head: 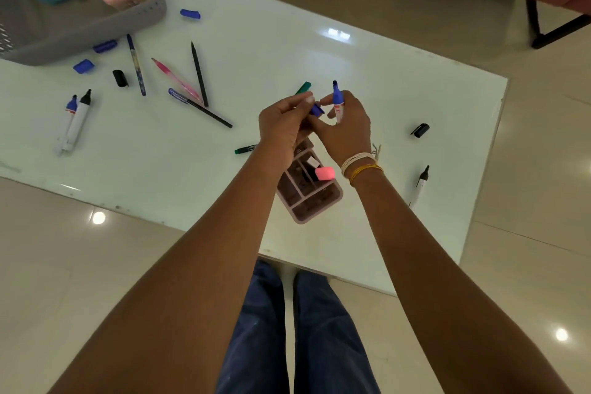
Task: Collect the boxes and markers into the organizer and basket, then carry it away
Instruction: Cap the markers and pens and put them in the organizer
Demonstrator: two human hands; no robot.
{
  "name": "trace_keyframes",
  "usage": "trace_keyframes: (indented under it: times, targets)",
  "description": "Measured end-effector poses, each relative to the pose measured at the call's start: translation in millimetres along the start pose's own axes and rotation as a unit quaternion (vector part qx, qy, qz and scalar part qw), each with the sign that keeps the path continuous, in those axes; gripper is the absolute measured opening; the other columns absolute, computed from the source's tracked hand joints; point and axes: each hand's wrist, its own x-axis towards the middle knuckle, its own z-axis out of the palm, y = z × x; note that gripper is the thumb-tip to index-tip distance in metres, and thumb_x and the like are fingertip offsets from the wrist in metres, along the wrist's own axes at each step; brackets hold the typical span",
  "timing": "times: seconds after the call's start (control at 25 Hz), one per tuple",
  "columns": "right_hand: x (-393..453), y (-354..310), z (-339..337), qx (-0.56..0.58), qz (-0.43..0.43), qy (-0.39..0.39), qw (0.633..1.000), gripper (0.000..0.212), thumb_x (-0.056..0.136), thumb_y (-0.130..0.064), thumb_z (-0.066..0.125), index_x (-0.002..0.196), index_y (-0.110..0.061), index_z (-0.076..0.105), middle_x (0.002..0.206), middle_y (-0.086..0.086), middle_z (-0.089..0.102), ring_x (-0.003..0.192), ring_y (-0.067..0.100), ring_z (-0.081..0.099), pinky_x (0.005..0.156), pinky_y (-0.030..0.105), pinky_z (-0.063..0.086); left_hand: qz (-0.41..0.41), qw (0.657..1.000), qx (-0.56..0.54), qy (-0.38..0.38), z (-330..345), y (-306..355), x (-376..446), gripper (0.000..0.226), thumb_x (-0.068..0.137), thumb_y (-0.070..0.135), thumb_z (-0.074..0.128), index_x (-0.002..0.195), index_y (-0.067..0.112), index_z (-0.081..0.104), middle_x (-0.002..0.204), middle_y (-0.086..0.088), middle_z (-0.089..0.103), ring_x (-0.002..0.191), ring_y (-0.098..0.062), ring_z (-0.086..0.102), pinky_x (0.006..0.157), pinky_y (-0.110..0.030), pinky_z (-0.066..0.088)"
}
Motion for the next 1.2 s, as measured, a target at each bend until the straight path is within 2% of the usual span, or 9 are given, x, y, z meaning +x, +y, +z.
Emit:
trace_keyframes:
  times: [0.12,0.24,0.44,0.56,0.68,0.84,0.96,1.12,1.2]
  targets:
    - [-21.8,-2.3,5.1,0.014,0.012,-0.072,0.997,0.020,0.096,-0.025,0.052,0.111,-0.012,0.053,0.092,0.002,0.052,0.071,0.011,0.046,0.069,0.023,0.037,-0.005,0.996,-0.089,0.012,-20.6,8.3,-2.2,0.009,0.090,0.011,0.065,0.098,0.009,0.068,0.095,-0.013,0.072,0.084,-0.023,0.072,0.079,-0.032,0.061]
    - [-39.9,-0.7,6.3,-0.030,-0.016,-0.096,0.995,0.030,0.103,-0.019,0.035,0.120,-0.004,0.056,0.096,0.006,0.053,0.083,0.018,0.048,0.080,0.033,0.042,0.001,0.993,-0.118,0.003,-31.7,10.8,-5.0,0.017,0.091,0.011,0.064,0.106,0.005,0.066,0.098,-0.014,0.072,0.084,-0.023,0.072,0.077,-0.031,0.061]
    - [-48.8,-6.6,7.2,-0.116,-0.057,-0.100,0.986,0.034,0.103,-0.020,0.036,0.129,-0.005,0.052,0.117,0.015,0.060,0.093,0.023,0.053,0.090,0.040,0.046,0.009,0.996,-0.089,-0.013,-39.6,6.6,-15.0,0.026,0.091,0.010,0.063,0.115,0.001,0.065,0.099,-0.016,0.070,0.082,-0.024,0.071,0.075,-0.030,0.061]
    - [-51.3,-10.4,5.2,-0.133,-0.065,-0.097,0.984,0.033,0.102,-0.020,0.040,0.128,-0.006,0.054,0.120,0.014,0.061,0.104,0.030,0.058,0.094,0.043,0.048,0.008,0.994,-0.108,-0.016,-45.0,5.0,-18.8,0.024,0.092,0.010,0.062,0.113,0.002,0.065,0.092,-0.012,0.072,0.077,-0.020,0.073,0.073,-0.029,0.061]
    - [-54.6,-13.4,7.6,-0.159,-0.070,-0.106,0.979,0.033,0.102,-0.021,0.041,0.128,-0.008,0.055,0.120,0.013,0.061,0.105,0.029,0.058,0.092,0.039,0.048,0.009,0.994,-0.111,-0.022,-50.2,3.5,-20.4,0.022,0.092,0.010,0.061,0.112,0.002,0.065,0.093,-0.013,0.071,0.079,-0.022,0.072,0.075,-0.032,0.061]
    - [-56.9,-19.4,13.2,-0.123,-0.065,-0.069,0.988,0.030,0.097,-0.022,0.054,0.120,-0.008,0.065,0.109,0.011,0.068,0.093,0.023,0.060,0.087,0.029,0.046,0.015,0.997,-0.055,-0.042,-57.7,1.3,-22.8,0.027,0.091,0.010,0.061,0.117,0.000,0.064,0.104,-0.017,0.069,0.093,-0.030,0.070,0.076,-0.035,0.061]
    - [-62.1,-27.7,14.2,-0.045,-0.015,-0.018,0.999,0.022,0.087,-0.022,0.068,0.104,-0.011,0.075,0.094,0.006,0.074,0.079,0.016,0.061,0.080,0.024,0.048,0.037,0.998,-0.038,-0.041,-66.1,-1.9,-23.9,0.029,0.092,0.010,0.061,0.118,-0.001,0.064,0.101,-0.015,0.070,0.090,-0.028,0.070,0.072,-0.030,0.061]
    - [-63.2,-41.7,21.3,0.000,0.020,-0.021,1.000,0.015,0.082,-0.022,0.072,0.092,-0.013,0.079,0.074,0.001,0.071,0.067,0.015,0.063,0.073,0.025,0.051,0.077,0.996,-0.012,-0.039,-75.4,-1.2,-21.1,0.029,0.092,0.009,0.061,0.119,-0.001,0.064,0.099,-0.013,0.071,0.085,-0.021,0.072,0.071,-0.028,0.061]
    - [-60.6,-44.4,24.0,0.029,0.041,-0.031,0.998,0.015,0.082,-0.022,0.074,0.091,-0.012,0.079,0.072,0.003,0.071,0.059,0.015,0.061,0.072,0.030,0.056,0.089,0.995,-0.001,-0.042,-80.4,-0.3,-19.4,0.029,0.093,0.009,0.060,0.119,-0.001,0.064,0.101,-0.014,0.071,0.085,-0.020,0.072,0.074,-0.030,0.061]
